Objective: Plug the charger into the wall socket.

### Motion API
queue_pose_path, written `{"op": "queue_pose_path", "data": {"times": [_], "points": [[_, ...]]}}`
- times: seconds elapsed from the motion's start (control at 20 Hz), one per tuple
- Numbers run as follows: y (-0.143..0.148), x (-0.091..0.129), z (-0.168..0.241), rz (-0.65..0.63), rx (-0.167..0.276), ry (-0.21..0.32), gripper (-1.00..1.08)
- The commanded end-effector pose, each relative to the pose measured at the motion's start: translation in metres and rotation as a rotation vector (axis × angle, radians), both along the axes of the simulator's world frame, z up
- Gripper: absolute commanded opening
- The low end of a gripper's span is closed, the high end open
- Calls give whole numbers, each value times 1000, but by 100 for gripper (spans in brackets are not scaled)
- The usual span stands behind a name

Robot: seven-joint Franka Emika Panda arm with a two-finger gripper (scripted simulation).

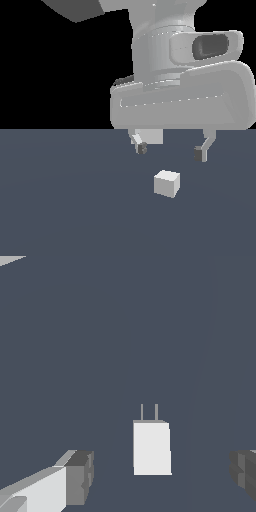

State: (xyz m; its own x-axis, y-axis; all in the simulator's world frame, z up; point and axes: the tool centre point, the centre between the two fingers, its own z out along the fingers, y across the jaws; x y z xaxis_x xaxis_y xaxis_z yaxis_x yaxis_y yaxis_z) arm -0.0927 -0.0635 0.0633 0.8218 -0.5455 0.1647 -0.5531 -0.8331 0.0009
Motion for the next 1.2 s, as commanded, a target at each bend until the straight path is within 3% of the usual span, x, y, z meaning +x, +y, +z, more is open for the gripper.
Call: {"op": "queue_pose_path", "data": {"times": [0.0,0.4,1.15], "points": [[0,-1,-1,-8,-1,-3,100],[0,-1,-5,-6,0,-1,100],[0,-1,-51,-6,1,-1,100]]}}
